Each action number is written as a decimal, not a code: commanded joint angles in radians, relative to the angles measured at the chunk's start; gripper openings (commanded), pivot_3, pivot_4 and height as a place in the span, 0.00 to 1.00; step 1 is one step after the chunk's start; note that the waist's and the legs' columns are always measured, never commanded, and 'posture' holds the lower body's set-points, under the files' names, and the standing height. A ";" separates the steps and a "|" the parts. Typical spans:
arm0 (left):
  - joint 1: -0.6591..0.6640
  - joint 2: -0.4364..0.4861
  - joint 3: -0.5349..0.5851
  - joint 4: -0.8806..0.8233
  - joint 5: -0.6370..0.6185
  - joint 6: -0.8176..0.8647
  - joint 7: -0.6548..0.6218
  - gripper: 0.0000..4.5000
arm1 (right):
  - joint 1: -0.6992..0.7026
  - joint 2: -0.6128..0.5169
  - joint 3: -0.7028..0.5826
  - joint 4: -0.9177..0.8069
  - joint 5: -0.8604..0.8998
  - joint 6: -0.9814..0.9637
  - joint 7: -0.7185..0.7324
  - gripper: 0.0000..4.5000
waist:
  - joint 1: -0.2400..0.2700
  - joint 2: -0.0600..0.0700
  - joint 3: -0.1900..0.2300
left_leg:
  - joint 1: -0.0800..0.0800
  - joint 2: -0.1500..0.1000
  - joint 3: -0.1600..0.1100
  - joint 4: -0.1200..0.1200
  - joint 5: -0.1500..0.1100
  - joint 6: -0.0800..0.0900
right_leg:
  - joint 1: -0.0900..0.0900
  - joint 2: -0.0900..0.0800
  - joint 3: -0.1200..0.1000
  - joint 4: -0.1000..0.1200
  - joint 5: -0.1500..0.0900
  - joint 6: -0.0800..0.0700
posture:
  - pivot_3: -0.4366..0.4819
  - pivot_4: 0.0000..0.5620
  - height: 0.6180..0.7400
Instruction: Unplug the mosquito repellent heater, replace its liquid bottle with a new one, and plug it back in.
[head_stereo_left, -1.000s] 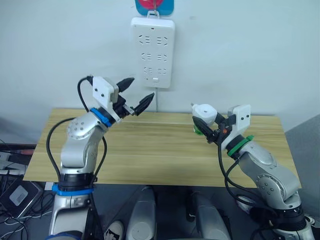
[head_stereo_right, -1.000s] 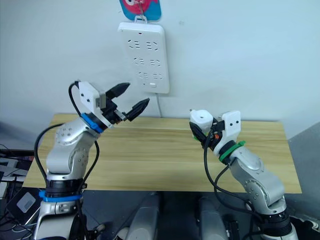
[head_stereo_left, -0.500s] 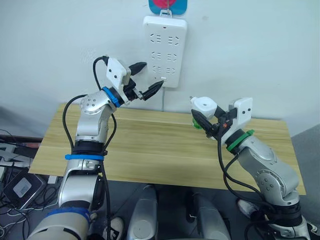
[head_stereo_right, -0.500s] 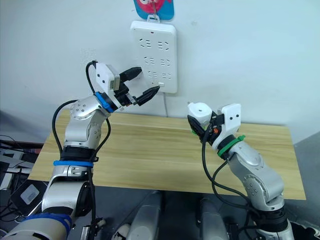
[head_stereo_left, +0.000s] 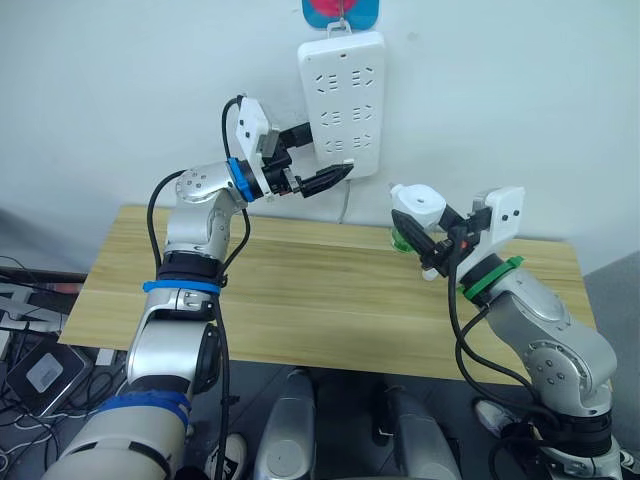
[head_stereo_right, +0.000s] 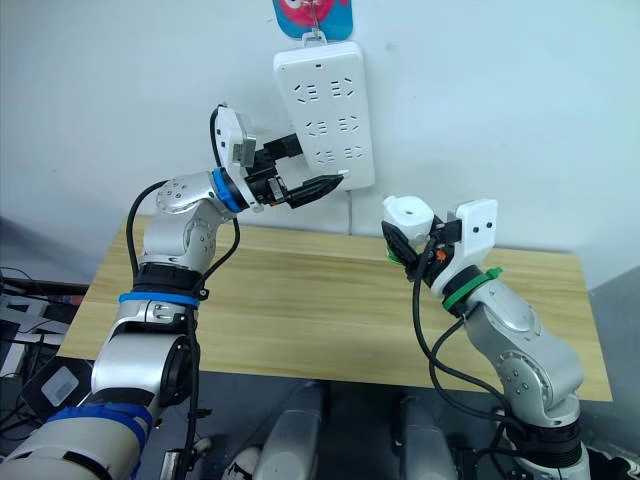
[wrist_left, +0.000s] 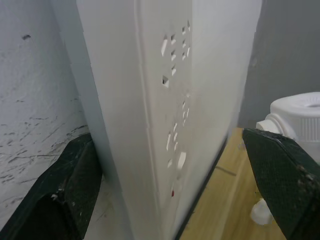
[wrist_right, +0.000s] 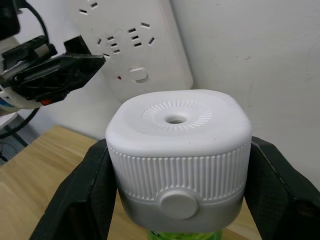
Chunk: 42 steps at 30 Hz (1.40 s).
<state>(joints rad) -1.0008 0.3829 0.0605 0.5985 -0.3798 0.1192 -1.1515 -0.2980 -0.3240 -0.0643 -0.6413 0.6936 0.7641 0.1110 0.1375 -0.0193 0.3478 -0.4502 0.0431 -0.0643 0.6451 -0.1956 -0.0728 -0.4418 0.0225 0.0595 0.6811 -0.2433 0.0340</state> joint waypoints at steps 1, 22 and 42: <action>-0.016 0.029 0.010 -0.041 -0.058 0.130 -0.065 0.86 | -0.040 -0.006 -0.035 -0.085 0.066 0.035 -0.015 0.68 | -0.008 0.000 0.000 | 0.000 0.000 0.000 0.000 0.000 0.000 | 0.000 0.000 0.000 0.000 0.000 0.000 | 0.76 0.49 1.00; -0.031 0.005 0.034 -0.015 -0.070 0.217 -0.061 0.29 | -0.260 0.060 0.036 -0.061 0.050 0.136 -0.130 0.68 | -0.024 0.000 0.000 | -0.002 0.000 -0.009 0.000 0.004 -0.001 | 0.001 0.000 -0.011 0.001 0.002 -0.004 | 0.74 0.50 1.00; -0.008 0.009 0.028 -0.049 -0.068 0.228 -0.061 0.29 | -0.280 0.110 0.021 -0.010 0.007 0.130 -0.141 0.68 | -0.031 0.000 0.000 | -0.002 0.000 -0.012 0.000 0.007 0.001 | 0.002 0.000 -0.014 0.002 0.003 -0.005 | 0.75 0.52 1.00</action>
<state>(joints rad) -1.0043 0.3953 0.0904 0.5925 -0.4354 0.3420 -1.2041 -0.5568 -0.2187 -0.0199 -0.6279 0.7004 0.9076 -0.0258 0.1069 -0.0195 0.3475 -0.4522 0.0435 -0.0766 0.6448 -0.1879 -0.0717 -0.4403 0.0222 0.0449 0.6829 -0.2402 0.0286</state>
